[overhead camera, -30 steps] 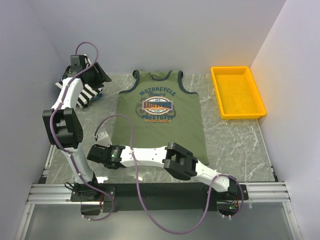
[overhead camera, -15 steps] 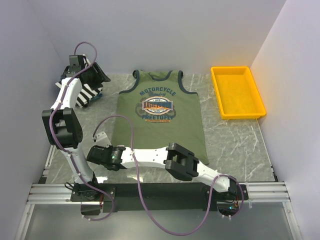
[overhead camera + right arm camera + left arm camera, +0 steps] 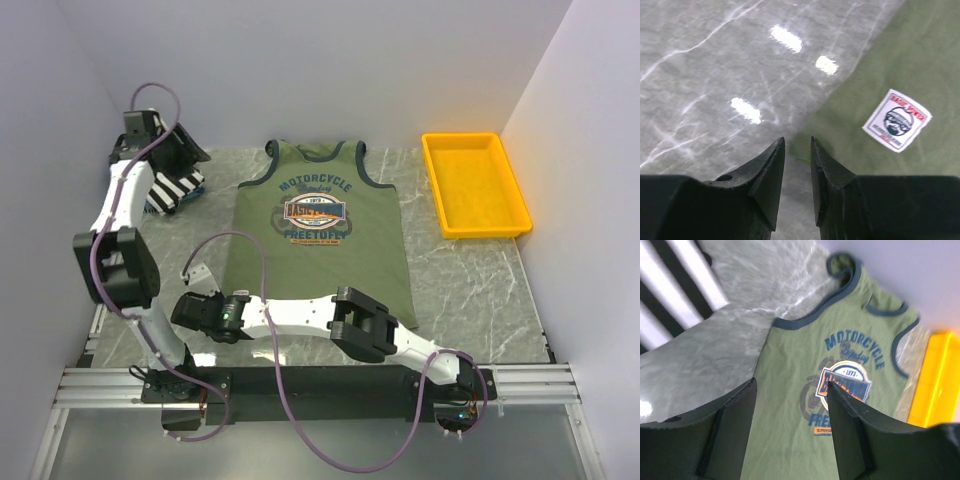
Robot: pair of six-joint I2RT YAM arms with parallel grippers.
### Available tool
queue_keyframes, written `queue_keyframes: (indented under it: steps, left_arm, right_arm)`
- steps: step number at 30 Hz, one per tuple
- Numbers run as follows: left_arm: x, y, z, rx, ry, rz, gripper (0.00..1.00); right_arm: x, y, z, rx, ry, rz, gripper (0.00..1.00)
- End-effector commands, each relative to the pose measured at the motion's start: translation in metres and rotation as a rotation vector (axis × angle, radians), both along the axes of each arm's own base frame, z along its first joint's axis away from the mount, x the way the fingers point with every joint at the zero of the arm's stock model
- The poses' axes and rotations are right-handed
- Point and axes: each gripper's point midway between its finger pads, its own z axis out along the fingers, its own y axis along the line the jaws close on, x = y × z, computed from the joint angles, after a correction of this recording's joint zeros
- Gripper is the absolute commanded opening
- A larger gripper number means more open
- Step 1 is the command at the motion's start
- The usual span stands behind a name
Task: Fold and stack the tank tops
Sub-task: Fold the tank top
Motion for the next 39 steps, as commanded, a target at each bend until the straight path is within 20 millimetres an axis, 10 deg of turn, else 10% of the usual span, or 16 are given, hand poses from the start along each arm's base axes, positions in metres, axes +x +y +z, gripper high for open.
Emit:
queue_keyframes:
  steps: [1,23,39]
  left_arm:
    - [-0.020,0.028,0.090,0.020,-0.212,0.124,0.64]
    - [-0.093,0.031,0.206,0.067,-0.468,0.179,0.67]
    - [-0.092,0.025,0.206,0.047,-0.484,0.150,0.67]
  right_arm:
    - [-0.007,0.017,0.044,0.120,-0.012,0.010,0.35]
    - [0.002,0.012,0.020,0.058,-0.008,-0.019,0.37]
    - [0.016,0.000,-0.010,-0.014,-0.007,-0.056,0.40]
